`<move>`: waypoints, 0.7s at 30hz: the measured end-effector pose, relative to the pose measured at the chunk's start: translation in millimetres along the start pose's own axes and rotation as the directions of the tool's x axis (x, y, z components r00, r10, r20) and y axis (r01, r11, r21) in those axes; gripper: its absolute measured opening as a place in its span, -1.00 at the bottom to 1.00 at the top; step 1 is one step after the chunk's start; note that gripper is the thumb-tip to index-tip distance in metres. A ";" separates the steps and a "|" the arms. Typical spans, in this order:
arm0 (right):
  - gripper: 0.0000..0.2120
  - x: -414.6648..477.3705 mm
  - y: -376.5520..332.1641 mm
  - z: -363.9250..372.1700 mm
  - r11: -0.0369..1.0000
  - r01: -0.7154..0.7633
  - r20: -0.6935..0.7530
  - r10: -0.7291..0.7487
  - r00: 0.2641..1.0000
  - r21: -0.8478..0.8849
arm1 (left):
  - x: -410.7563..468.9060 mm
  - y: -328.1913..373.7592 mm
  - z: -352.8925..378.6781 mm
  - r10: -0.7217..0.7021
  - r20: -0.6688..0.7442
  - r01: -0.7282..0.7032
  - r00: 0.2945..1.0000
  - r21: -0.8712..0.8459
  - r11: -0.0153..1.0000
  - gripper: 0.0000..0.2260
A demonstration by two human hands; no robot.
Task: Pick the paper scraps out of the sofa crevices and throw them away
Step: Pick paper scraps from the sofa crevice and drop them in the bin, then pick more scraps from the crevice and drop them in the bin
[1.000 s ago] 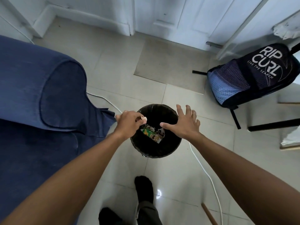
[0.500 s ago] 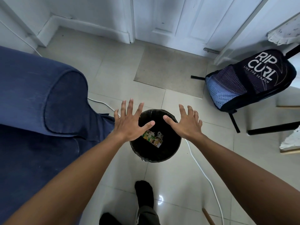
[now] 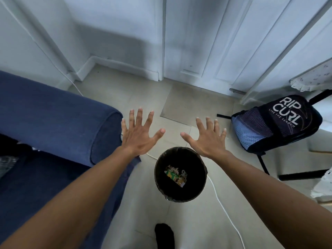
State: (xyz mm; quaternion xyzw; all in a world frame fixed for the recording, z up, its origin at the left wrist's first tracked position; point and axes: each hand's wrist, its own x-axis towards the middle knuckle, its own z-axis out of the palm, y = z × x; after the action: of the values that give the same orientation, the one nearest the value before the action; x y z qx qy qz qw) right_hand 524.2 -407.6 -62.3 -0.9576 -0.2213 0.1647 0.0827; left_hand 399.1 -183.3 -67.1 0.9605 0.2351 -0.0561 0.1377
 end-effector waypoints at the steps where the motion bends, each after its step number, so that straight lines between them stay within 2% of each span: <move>1: 0.04 2.4 -11.6 -11.6 1.000 0.026 -0.018 -0.026 0.999 -0.010 | 0.4 -5.7 -15.8 -0.009 -0.021 0.010 1.000 0.011 1.000 -0.20; 8: 0.04 19.7 -110.2 -84.8 0.975 0.190 -0.101 -0.202 0.974 -0.114 | -7.7 -65.5 -119.6 -0.111 -0.154 0.116 0.982 0.023 0.993 -0.21; 13: 0.04 22.4 -193.5 -118.3 0.921 0.347 -0.114 -0.369 0.922 -0.177 | -36.1 -126.9 -175.7 -0.214 -0.223 0.225 0.951 0.026 0.974 -0.21; 21: 0.04 6.2 -339.1 -126.9 0.809 0.552 -0.079 -0.575 0.814 -0.205 | -111.9 -231.2 -239.7 -0.433 -0.329 0.455 0.839 -0.011 0.890 -0.20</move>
State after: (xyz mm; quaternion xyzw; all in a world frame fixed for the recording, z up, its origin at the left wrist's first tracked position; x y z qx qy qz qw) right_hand 439.7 -114.4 132.7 -0.8610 -0.5029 0.0466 0.0597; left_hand 202.7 34.5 126.2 0.8799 0.4685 0.0636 0.0480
